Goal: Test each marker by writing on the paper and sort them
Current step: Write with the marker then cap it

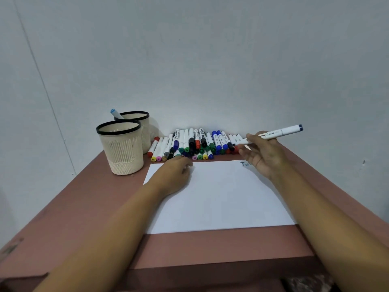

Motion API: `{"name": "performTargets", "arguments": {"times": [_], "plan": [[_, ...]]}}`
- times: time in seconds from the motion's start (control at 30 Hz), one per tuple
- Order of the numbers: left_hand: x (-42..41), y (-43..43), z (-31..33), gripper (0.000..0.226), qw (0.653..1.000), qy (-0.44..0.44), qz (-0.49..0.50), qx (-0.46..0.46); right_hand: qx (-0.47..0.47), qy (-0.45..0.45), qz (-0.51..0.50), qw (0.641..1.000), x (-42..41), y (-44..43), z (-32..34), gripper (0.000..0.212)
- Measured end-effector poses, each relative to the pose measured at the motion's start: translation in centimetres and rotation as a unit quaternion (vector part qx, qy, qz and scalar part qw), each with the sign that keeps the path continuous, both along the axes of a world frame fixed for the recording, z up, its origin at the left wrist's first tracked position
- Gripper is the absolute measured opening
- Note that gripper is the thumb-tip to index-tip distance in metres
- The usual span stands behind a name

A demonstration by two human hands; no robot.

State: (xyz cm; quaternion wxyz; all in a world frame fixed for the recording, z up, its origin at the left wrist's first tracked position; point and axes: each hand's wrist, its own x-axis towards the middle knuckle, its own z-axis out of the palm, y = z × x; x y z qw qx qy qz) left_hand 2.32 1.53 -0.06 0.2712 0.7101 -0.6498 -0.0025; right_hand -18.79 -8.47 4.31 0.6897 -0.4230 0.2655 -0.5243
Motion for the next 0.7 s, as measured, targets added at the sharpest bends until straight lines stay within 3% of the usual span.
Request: {"name": "performTargets", "arguments": {"times": [0.23, 0.53, 0.7], "plan": [[0.1, -0.1, 0.0, 0.035, 0.998, 0.007, -0.009, 0.060, -0.072, 0.193, -0.120, 0.971, -1.6, -1.1, -1.8, 0.020], [0.2, -0.3, -0.1, 0.033, 0.997, 0.004, -0.003, 0.073, -0.115, 0.312, -0.186, 0.925, -0.9, -1.4, -3.7, 0.011], [0.2, -0.4, -0.1, 0.033, 0.997, 0.003, -0.005, 0.072, -0.114, 0.301, -0.184, 0.929, -1.1, -1.6, -4.1, 0.015]]}}
